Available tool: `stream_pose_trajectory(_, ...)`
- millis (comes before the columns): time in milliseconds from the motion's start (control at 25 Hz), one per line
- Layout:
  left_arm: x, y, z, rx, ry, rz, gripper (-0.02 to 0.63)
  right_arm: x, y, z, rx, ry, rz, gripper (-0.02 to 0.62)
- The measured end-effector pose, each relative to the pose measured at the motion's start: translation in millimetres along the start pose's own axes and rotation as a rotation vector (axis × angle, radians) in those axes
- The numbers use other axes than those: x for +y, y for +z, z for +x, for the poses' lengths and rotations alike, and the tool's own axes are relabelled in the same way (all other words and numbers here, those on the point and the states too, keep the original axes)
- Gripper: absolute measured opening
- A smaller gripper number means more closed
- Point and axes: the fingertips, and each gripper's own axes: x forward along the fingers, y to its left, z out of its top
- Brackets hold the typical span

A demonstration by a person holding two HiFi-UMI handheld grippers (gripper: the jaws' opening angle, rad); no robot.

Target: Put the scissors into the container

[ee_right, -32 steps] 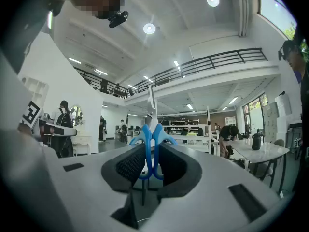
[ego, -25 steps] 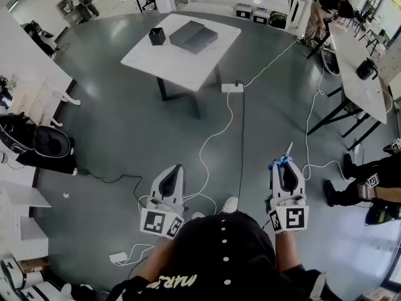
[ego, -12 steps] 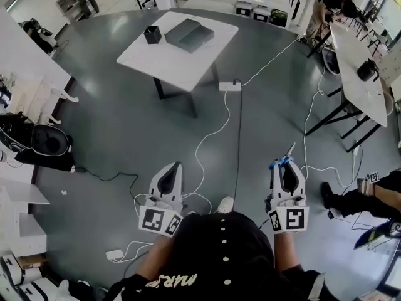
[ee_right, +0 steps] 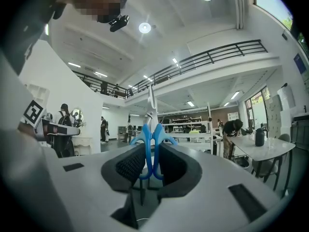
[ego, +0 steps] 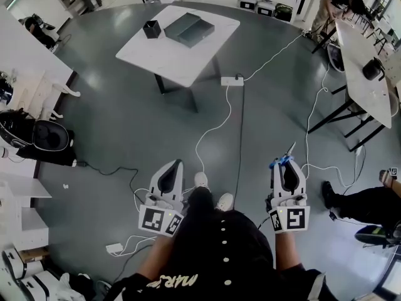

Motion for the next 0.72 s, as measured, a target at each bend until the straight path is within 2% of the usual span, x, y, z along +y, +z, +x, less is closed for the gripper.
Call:
stream_pose_trajectory(320,7,-6,27,0.01,-0.019,-0.011,0.026,-17,-3,18,-0.005,-0.026,-0.003,0.103)
stream_pose_trajectory(720,34,-2,94,0.0,-0.054,-0.011,0.026,-40,-5,75,0.002,-0.057,-0.013,0.103)
